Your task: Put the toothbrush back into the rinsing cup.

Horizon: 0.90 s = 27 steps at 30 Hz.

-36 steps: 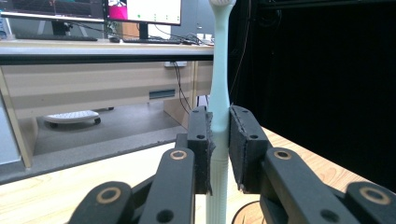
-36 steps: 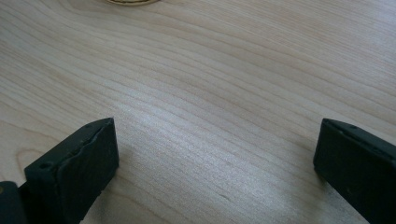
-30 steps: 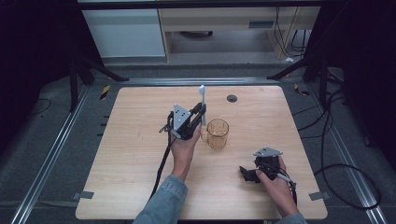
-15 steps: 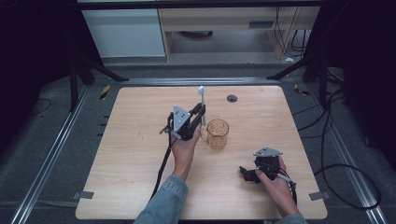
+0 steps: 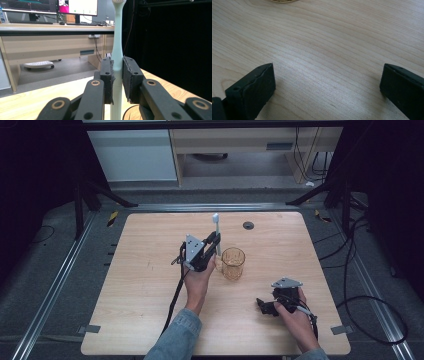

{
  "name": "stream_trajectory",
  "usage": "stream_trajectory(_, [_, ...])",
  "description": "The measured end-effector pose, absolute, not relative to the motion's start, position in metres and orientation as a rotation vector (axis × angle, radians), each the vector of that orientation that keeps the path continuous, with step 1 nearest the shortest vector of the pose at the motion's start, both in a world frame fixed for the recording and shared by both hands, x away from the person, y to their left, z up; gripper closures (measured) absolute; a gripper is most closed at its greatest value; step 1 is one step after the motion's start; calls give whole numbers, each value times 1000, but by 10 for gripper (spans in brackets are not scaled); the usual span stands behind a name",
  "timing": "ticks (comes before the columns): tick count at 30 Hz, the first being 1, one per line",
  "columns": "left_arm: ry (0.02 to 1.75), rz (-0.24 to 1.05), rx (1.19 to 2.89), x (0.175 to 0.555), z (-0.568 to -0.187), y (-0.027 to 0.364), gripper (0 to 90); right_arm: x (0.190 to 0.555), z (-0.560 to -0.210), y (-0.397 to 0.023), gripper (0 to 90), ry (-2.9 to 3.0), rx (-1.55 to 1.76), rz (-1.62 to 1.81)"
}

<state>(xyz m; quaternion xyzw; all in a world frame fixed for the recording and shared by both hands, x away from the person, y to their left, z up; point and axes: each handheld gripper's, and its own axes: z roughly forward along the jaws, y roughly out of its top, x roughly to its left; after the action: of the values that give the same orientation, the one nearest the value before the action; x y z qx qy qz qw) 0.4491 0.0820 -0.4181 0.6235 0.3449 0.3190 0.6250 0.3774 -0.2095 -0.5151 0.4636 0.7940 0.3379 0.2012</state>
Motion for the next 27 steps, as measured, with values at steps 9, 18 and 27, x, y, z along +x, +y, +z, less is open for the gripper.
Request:
stream_trajectory(9, [790,734,1440,449,-425,80,783,377,-515,-210,4,2220,1294,945])
stream_trajectory(18, [793,733,1438,449,-428,81,783,377,-515,-209,4,2221,1292,944])
stream_trajectory(27, [791,739,1454,448,-435,81,783,377,-515,-209,5,2225,1287,947])
